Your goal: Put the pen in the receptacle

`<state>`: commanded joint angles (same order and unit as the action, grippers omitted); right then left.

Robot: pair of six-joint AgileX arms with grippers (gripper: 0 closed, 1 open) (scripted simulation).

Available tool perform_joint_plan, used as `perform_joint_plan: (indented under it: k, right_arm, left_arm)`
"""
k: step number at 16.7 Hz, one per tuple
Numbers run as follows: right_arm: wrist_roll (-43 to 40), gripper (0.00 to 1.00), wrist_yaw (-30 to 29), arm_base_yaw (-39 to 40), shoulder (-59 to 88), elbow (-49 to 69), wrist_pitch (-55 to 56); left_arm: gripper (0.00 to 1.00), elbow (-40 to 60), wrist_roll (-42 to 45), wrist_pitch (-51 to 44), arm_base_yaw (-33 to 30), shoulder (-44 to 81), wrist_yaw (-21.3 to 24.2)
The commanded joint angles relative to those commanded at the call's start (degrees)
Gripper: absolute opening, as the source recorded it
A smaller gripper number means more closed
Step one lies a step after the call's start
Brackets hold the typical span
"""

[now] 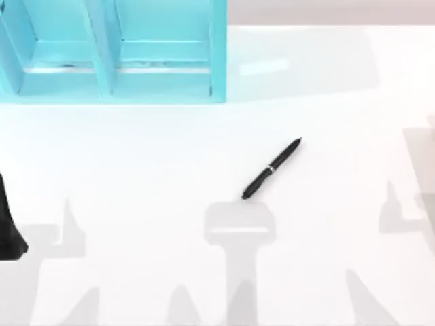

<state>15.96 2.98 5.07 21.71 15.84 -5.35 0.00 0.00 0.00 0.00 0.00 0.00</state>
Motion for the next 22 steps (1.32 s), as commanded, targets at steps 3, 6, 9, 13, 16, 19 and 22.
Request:
perform_joint_plan:
  k: [3, 6, 9, 13, 16, 19, 22]
  right_arm:
    - [10.13, 1.00, 1.84, 3.36, 17.15, 10.06, -3.76]
    - [20.56, 1.00, 3.69, 6.94, 36.34, 20.31, -7.93]
    - [30.51, 1.00, 5.45, 10.40, 54.31, 30.16, -11.85]
    - [41.85, 1.00, 7.61, 14.39, 72.18, 42.11, -15.61]
    - [47.97, 1.00, 8.91, 16.56, 81.01, 49.16, -17.09]
    - [51.23, 1.00, 9.65, 17.73, 86.00, 53.17, -17.67]
    - [51.57, 1.00, 9.73, 17.85, 86.54, 53.60, -17.72]
  left_arm:
    - [1.00, 0.00, 0.00, 0.00, 0.00, 0.00, 0.00]
    - [1.00, 0.00, 0.00, 0.00, 0.00, 0.00, 0.00]
    - [1.00, 0.00, 0.00, 0.00, 0.00, 0.00, 0.00]
    - [1.00, 0.00, 0.00, 0.00, 0.00, 0.00, 0.00]
    - [1.00, 0.00, 0.00, 0.00, 0.00, 0.00, 0.00]
    - [1.00, 0.00, 0.00, 0.00, 0.00, 0.00, 0.00]
    - [1.00, 0.00, 0.00, 0.00, 0.00, 0.00, 0.00]
